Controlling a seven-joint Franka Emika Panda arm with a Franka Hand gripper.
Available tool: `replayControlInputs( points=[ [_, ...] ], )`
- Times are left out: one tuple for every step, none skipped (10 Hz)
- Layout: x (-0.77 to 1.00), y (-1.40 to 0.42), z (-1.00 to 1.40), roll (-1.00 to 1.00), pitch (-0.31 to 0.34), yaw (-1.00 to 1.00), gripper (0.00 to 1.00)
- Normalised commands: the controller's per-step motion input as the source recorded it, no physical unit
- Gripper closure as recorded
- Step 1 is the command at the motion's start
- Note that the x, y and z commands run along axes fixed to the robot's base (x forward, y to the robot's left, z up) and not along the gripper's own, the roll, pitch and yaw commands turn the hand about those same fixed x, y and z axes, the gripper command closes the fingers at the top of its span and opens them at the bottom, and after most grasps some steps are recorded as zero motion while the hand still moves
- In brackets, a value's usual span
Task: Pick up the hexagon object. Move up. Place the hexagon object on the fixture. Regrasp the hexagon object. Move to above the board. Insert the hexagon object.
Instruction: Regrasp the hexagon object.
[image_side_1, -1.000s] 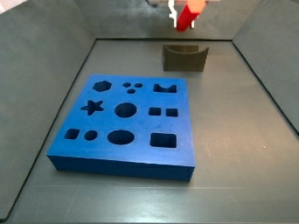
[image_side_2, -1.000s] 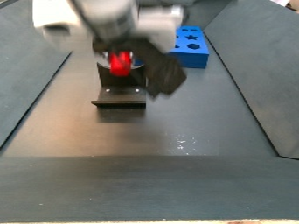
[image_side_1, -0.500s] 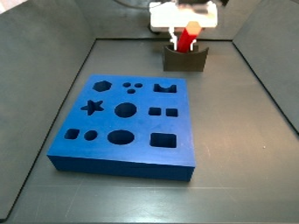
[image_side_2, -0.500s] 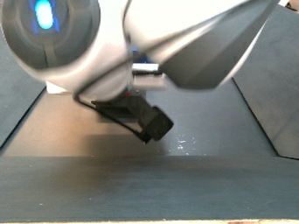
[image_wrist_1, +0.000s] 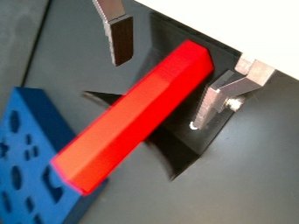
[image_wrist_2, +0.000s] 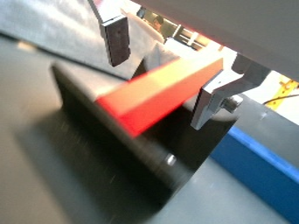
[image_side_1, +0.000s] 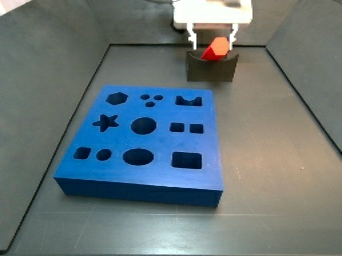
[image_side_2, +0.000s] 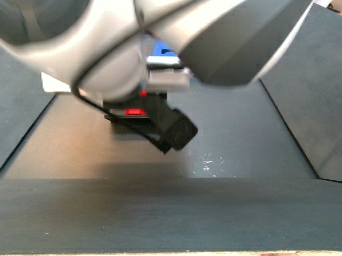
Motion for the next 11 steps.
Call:
replayControlInputs(
  points=[
    [-0.03,0.01,1.0,0.03,0.065,-0.01,0.0],
    [-0.03,0.01,0.91,0.03,0.068,-0.01,0.0],
    [-0.03,0.01,0.73,0.03,0.07,-0.02,0.0],
    [-0.03,0.01,0.47,0.04,0.071,-0.03,0.0],
    [-0.03,0.0,0.22,0.05,0.069,-0.03,0.0],
    [-0.01,-1.0,0.88,1.0,0.064,0.02,0.0],
    [-0.01,-1.0,0.84,1.0,0.063,0.02,0.0],
    [-0.03,-1.0,0.83,1.0,0.054,0.02,0.0],
    [-0.05,-1.0,0.79,1.0,0.045,0.02,0.0],
    [-0.06,-1.0,0.72,1.0,0.04,0.02,0.0],
    [-0.05,-1.0,0.6,1.0,0.039,0.02,0.0]
  ],
)
